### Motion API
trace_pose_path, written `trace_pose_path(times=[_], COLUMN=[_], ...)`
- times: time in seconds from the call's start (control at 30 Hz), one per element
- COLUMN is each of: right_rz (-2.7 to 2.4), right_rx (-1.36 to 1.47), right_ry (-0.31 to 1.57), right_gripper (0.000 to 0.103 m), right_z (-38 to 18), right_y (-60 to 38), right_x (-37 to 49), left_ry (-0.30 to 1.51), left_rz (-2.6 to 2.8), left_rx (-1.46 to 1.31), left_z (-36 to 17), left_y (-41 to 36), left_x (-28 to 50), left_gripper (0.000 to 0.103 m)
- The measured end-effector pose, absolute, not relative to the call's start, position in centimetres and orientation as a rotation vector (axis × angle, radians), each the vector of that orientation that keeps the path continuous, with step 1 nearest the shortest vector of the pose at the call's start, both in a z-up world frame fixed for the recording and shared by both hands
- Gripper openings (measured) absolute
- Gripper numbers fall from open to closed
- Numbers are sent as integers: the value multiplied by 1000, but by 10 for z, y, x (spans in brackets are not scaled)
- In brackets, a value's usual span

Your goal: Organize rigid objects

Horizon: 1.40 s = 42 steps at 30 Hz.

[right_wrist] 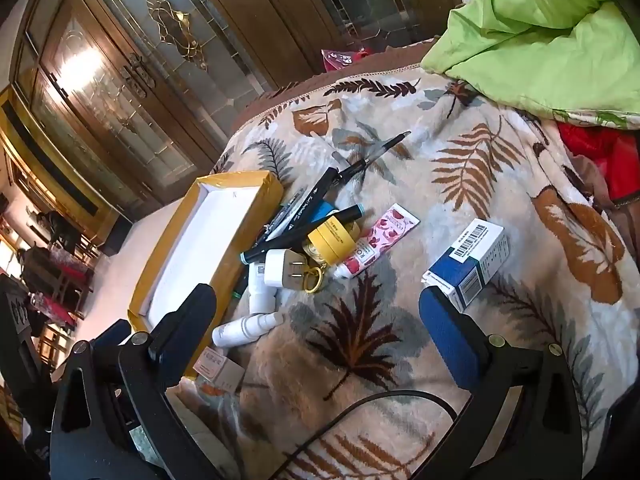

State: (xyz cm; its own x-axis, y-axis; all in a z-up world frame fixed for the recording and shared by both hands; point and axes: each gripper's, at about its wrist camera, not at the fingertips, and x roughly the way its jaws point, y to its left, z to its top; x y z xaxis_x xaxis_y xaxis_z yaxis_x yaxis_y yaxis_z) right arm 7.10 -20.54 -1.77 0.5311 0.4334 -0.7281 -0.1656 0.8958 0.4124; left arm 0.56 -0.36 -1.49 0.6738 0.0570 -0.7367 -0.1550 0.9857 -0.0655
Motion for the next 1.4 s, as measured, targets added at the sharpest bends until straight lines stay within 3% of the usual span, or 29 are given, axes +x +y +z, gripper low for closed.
trace_pose_path(times=[0.83,1.03,1.1,1.17,1.23,1.3,1.4], right_rz=[380,385,358,313,265,209,161], right_rx=[325,365,354,369,412,480,571], right_ry=[921,886,898,922,958,1008,1068], right_gripper=[102,96,85,84,82,72,72], right_z=[-26,-29,-30,-34,-40,-52,-70], right_y=[-204,-211,-218,-231,-247,-264,-282], right_x=[75,78,80,84,89,95,107], left_ry=[905,940,957,967,979,1003,1031], left_rz=[49,2,-13,-16,-22,-31,-40], left_rx=[-180,-241,-256,-250,-241,-250,-290], left_z=[-27,-30,-31,-33,-36,-41,-48], left_y=[3,10,12,10,9,9,15], left_x=[14,17,19,21,24,27,30], left_gripper=[102,102,102,102,95,90,82])
